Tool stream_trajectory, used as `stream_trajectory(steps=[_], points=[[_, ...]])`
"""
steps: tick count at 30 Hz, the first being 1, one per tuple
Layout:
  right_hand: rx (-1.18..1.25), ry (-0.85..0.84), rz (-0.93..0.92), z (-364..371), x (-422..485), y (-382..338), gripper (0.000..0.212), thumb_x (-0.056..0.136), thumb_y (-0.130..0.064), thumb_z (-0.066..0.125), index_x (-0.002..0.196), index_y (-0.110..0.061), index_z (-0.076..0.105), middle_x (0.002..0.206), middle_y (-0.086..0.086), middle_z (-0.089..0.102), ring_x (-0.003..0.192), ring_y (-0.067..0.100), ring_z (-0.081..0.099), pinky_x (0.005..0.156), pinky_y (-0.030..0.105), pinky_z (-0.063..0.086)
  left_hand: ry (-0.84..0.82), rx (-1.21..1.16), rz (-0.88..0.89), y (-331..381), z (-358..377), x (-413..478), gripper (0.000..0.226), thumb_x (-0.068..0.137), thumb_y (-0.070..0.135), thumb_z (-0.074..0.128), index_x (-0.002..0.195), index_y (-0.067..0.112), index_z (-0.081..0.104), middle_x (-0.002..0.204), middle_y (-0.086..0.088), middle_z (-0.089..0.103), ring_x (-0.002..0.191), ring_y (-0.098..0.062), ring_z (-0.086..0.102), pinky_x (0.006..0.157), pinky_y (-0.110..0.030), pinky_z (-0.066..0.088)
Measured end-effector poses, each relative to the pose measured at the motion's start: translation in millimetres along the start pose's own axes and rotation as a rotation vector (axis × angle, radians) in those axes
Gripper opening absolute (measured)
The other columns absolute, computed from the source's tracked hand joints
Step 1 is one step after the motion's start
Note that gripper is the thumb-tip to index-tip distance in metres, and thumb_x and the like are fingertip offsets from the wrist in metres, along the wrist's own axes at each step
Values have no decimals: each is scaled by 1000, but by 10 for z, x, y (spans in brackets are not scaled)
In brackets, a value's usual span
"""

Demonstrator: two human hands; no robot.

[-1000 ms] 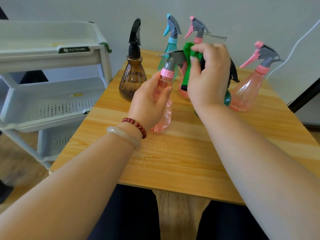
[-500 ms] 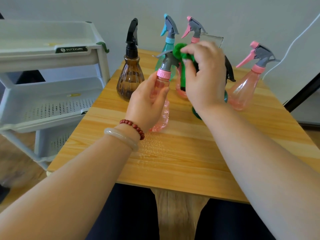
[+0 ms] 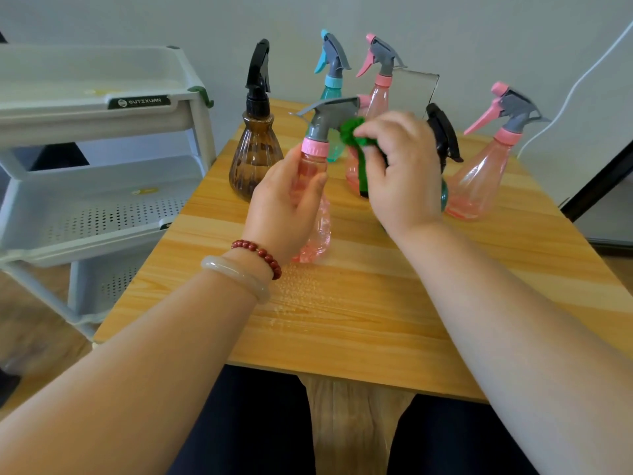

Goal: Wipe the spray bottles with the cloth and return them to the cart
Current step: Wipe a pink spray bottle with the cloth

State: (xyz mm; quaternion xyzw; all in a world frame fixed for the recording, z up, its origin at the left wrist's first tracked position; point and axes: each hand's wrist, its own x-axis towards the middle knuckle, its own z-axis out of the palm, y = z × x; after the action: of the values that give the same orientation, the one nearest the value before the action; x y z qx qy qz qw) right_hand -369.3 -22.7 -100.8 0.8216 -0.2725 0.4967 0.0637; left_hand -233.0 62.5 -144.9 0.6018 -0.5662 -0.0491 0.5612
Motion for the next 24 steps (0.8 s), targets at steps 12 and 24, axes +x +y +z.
stream_trajectory(steps=[12,24], points=[[26,17,4,-39,-144,-36,15,88,0,59,94,-4,72,95,9,67,92,23,57,86,10,31,24,-1,-35,-31,-20,-18,22,100,27,52,121,20,56,96,5,61,84,1,56,74,-6,42],[40,-18,20,-158,-247,-70,17,88,-1,58,97,-5,72,97,8,68,94,29,62,86,23,39,9,-12,-29,-50,-13,-20,23,100,27,53,121,18,56,99,3,63,87,-2,59,75,-8,45]])
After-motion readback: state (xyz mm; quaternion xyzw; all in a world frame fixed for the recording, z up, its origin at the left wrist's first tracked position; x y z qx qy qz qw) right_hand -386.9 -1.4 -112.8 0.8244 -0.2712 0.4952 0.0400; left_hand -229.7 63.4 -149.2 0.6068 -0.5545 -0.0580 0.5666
